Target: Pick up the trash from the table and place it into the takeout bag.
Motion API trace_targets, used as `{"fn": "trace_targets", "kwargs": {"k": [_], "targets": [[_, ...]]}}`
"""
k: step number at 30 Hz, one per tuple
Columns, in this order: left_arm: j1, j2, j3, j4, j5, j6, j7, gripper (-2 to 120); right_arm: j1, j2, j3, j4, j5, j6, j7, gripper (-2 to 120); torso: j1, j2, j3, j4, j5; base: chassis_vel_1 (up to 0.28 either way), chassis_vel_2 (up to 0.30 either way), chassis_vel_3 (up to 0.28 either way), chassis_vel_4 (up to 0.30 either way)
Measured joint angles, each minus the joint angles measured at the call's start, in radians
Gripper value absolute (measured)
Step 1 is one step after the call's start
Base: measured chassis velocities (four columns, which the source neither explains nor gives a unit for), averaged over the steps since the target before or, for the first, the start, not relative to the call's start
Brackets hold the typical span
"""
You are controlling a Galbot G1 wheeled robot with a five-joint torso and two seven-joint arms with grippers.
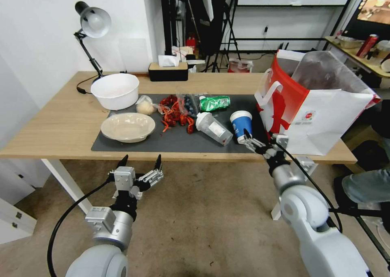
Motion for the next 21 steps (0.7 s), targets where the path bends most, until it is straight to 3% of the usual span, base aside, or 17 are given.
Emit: {"fn": "trace_targets", "kwargs": {"k": [7, 13, 17, 19, 21], "targets": [[-0.004, 0.0, -0.003, 0.011, 0.001, -0.009, -0.001, 100, 0.035, 0.02, -0.037, -0.047, 0.011, -0.031, 0.03, 82, 0.0, 0.0, 0.0, 0.0, 0.0, 0.0, 0.0, 0.0, 0.0], [-0.006, 0.0, -0.004, 0.022, 0.001, -0.025, -0.003, 100, 0.042, 0.03, -0.045, -0.066, 0.021, -0.052, 0.052, 54, 0.0, 0.0, 0.0, -0.0001, 0.0, 0.0, 0.0, 0.0, 0.0], [-0.007, 0.0, -0.003, 0.027, 0.002, -0.03, -0.003, 100, 0.04, 0.031, -0.044, -0.066, 0.022, -0.052, 0.055, 45, 0.0, 0.0, 0.0, -0.0001, -0.0001, 0.0, 0.0, 0.0, 0.0], [-0.007, 0.0, -0.002, 0.03, 0.003, -0.035, -0.003, 100, 0.036, 0.032, -0.04, -0.06, 0.023, -0.052, 0.056, 33, 0.0, 0.0, 0.0, -0.0001, 0.0, 0.0, 0.0, 0.0, 0.0], [-0.007, 0.0, -0.001, 0.031, 0.003, -0.036, -0.003, 100, 0.035, 0.032, -0.039, -0.058, 0.023, -0.051, 0.056, 32, 0.0, 0.0, 0.0, 0.0, 0.0, 0.0, 0.0, 0.0, 0.0]]}}
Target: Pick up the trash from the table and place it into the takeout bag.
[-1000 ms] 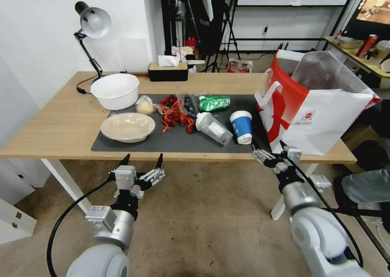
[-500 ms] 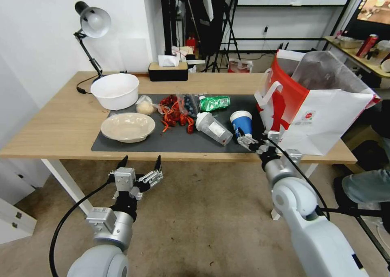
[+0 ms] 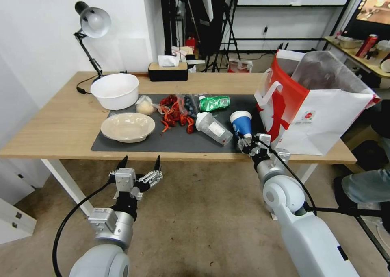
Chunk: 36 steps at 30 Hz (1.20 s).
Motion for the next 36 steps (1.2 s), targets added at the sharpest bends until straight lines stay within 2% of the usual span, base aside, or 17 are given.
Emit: {"fn": "trace_targets", "kwargs": {"k": [2, 6, 8, 10, 12, 14, 15, 19, 22, 24, 27, 28, 29, 31, 32, 34, 36], "targets": [[0.001, 0.0, 0.001, 0.002, 0.001, -0.005, 0.0, 100, -0.006, -0.002, 0.007, 0.012, 0.002, 0.017, -0.007, 18, 0.0, 0.0, 0.0, 0.0, 0.0001, 0.0, 0.0, 0.0, 0.0], [0.002, 0.0, 0.001, 0.002, 0.003, -0.01, 0.0, 100, -0.015, -0.005, 0.019, 0.028, 0.01, 0.072, -0.051, 10, 0.0, 0.0, 0.0, -0.0001, 0.0001, 0.0, 0.0, 0.0, 0.0], [0.005, 0.0, 0.001, 0.002, 0.004, -0.014, -0.001, 100, -0.025, -0.013, 0.038, 0.055, 0.028, 0.154, -0.128, 3, 0.0, 0.0, 0.0, -0.0001, 0.0001, 0.0, 0.0, 0.0, 0.0], [0.006, 0.0, 0.001, 0.002, 0.004, -0.015, -0.001, 100, -0.026, -0.016, 0.041, 0.061, 0.035, 0.17, -0.144, 3, 0.0, 0.0, 0.0, -0.0001, 0.0001, 0.0, 0.0, 0.0, 0.0], [0.008, 0.0, 0.001, 0.0, 0.004, -0.018, -0.001, 100, -0.029, -0.033, 0.062, 0.091, 0.079, 0.263, -0.244, 3, 0.0, 0.0, 0.0, 0.0, 0.0001, 0.0, 0.0, 0.0, 0.0], [0.008, 0.0, 0.001, 0.0, 0.005, -0.019, -0.001, 100, -0.029, -0.037, 0.067, 0.098, 0.091, 0.28, -0.263, 3, 0.0, 0.0, 0.0, 0.0, 0.0001, 0.0, 0.0, 0.0, 0.0], [0.01, 0.0, 0.001, 0.0, 0.006, -0.021, -0.002, 100, -0.022, -0.05, 0.082, 0.121, 0.122, 0.32, -0.306, 3, 0.0, 0.0, 0.0, -0.0001, 0.0002, 0.0, 0.0, 0.0, 0.0], [0.011, 0.0, 0.003, -0.001, 0.01, -0.024, -0.002, 100, 0.013, -0.074, 0.126, 0.169, 0.182, 0.346, -0.326, 3, 0.0, 0.0, 0.0, -0.0001, 0.0003, 0.0, 0.0, 0.0, 0.0], [0.012, 0.0, 0.004, -0.002, 0.012, -0.025, -0.002, 100, 0.042, -0.09, 0.152, 0.198, 0.215, 0.341, -0.3, 3, 0.0, 0.0, 0.0, 0.0001, 0.0002, 0.0, 0.0, 0.0, 0.0], [0.015, 0.0, 0.006, -0.003, 0.018, -0.028, -0.002, 100, 0.106, -0.131, 0.2, 0.238, 0.259, 0.294, -0.183, 3, 0.0, 0.0, 0.0, -0.0001, 0.0002, 0.0, 0.0, 0.0, 0.0], [0.016, 0.0, 0.008, -0.003, 0.02, -0.03, -0.002, 100, 0.13, -0.145, 0.215, 0.246, 0.26, 0.27, -0.131, 3, 0.0, 0.0, 0.0, -0.0001, 0.0001, 0.0, 0.0, 0.0, 0.0], [0.018, 0.0, 0.009, -0.003, 0.024, -0.034, -0.002, 100, 0.157, -0.163, 0.235, 0.251, 0.255, 0.221, -0.046, 3, 0.0, 0.0, 0.0, 0.0, 0.0003, 0.0, 0.0, 0.0, 0.0], [0.018, 0.0, 0.009, -0.003, 0.024, -0.034, -0.002, 100, 0.157, -0.163, 0.235, 0.251, 0.255, 0.221, -0.046, 3, 0.0, 0.0, 0.0, 0.0, 0.0003, 0.0, 0.0, 0.0, 0.0], [0.02, 0.0, 0.011, -0.002, 0.029, -0.039, -0.001, 100, 0.195, -0.18, 0.264, 0.254, 0.249, 0.117, 0.106, 3, 0.0, 0.0, 0.0, -0.0001, 0.0002, 0.0, 0.0, 0.0, 0.0], [0.02, 0.0, 0.011, -0.002, 0.029, -0.039, -0.001, 100, 0.195, -0.18, 0.264, 0.254, 0.249, 0.117, 0.106, 3, 0.0, 0.0, 0.0, -0.0001, 0.0002, 0.0, 0.0, 0.0, 0.0], [0.021, 0.0, 0.012, 0.002, 0.037, -0.045, -0.001, 100, 0.225, -0.186, 0.275, 0.25, 0.258, 0.018, 0.22, 3, 0.0, 0.0, 0.0, -0.0001, 0.0002, 0.0, 0.0, 0.0, 0.0], [0.022, 0.0, 0.012, 0.003, 0.04, -0.047, 0.0, 100, 0.231, -0.186, 0.277, 0.25, 0.27, -0.017, 0.249, 3, 0.0, 0.0, 0.0, 0.0, 0.0002, 0.0, 0.0, 0.0, 0.0]]}}
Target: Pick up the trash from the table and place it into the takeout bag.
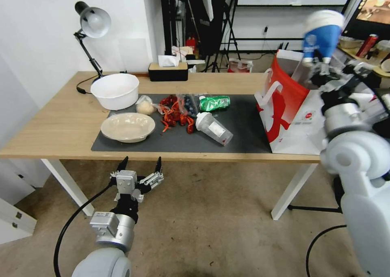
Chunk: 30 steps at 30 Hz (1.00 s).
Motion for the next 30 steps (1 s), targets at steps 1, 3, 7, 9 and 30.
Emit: {"fn": "trace_targets", "kwargs": {"k": [1, 3, 7, 9, 30], "targets": [[0.001, 0.0, 0.001, 0.0, 0.002, -0.001, 0.001, 100, 0.003, 0.002, 0.001, 0.0, 0.008, -0.025, 0.02, 4, 0.0, 0.0, 0.0, 0.0, 0.0, 0.0, 0.0, 0.0, 0.0], [0.001, 0.0, 0.001, 0.001, 0.003, -0.001, 0.001, 100, 0.003, 0.004, 0.001, 0.0, 0.012, -0.039, 0.032, 10, 0.0, 0.0, 0.0, 0.0, 0.0, 0.0, 0.0, 0.0, 0.0], [0.001, 0.0, 0.001, 0.001, 0.004, -0.002, 0.002, 100, 0.004, 0.011, 0.002, 0.006, 0.026, -0.07, 0.056, 23, 0.0, 0.0, 0.0, -0.0001, -0.0001, 0.0, 0.0, 0.0, 0.0], [0.002, 0.0, 0.001, 0.001, 0.004, -0.003, 0.002, 100, 0.006, 0.011, 0.003, 0.009, 0.036, -0.081, 0.067, 33, 0.0, 0.0, 0.0, 0.0, -0.0001, 0.0, 0.0, 0.0, 0.0], [-0.002, 0.0, 0.004, 0.003, 0.001, -0.009, 0.005, 100, -0.229, -0.032, -0.026, 0.178, 0.003, 0.164, -0.288, 100, 0.0, 0.0, 0.0, 0.0, -0.0004, 0.0, 0.0, 0.0, 0.0]]}}
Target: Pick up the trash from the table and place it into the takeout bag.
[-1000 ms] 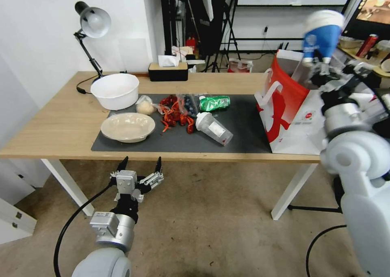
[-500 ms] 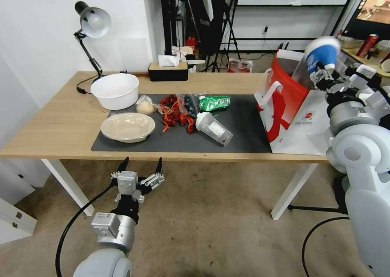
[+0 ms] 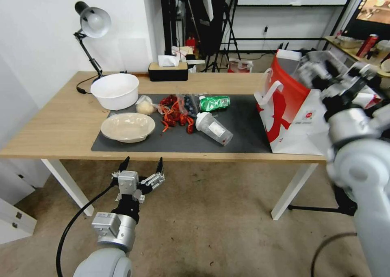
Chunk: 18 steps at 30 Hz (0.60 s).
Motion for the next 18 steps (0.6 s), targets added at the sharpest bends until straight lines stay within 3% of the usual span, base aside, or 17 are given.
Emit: {"fn": "trace_targets", "kwargs": {"k": [2, 4, 6, 8, 11, 18], "targets": [[-0.001, 0.0, 0.0, 0.0, -0.001, -0.001, 0.0, 100, -0.102, 0.003, -0.03, 0.02, -0.142, 0.04, -0.072, 100, 0.0, 0.0, 0.0, 0.0, 0.0002, 0.0, 0.0, 0.0, 0.0], [-0.001, 0.0, 0.0, 0.0, -0.001, -0.002, 0.0, 100, -0.12, 0.003, -0.034, 0.021, -0.166, 0.048, -0.079, 100, 0.0, 0.0, 0.0, 0.0, 0.0003, 0.0, 0.0, 0.0, 0.0], [0.0, 0.0, 0.0, 0.001, -0.003, -0.006, 0.0, 100, -0.223, 0.008, -0.051, 0.024, -0.279, 0.086, -0.096, 100, 0.0, 0.0, 0.0, 0.0, 0.0002, 0.0, 0.0, 0.0, 0.0], [0.0, 0.0, 0.0, 0.001, -0.003, -0.007, 0.0, 100, -0.23, 0.009, -0.053, 0.024, -0.287, 0.089, -0.096, 100, 0.0, 0.0, 0.0, -0.0001, 0.0003, 0.0, 0.0, 0.0, 0.0], [0.002, 0.0, -0.003, 0.005, -0.007, -0.013, -0.001, 100, -0.381, 0.036, -0.101, -0.002, -0.46, 0.2, -0.063, 100, 0.0, 0.0, 0.0, -0.0001, 0.0003, 0.0, 0.0, 0.0, 0.0], [0.0, 0.0, -0.007, 0.007, -0.018, -0.014, -0.002, 100, -0.524, 0.076, -0.145, -0.085, -0.596, 0.332, 0.002, 100, 0.0, 0.0, 0.0, -0.0001, 0.0003, 0.0, 0.0, 0.0, 0.0]]}}
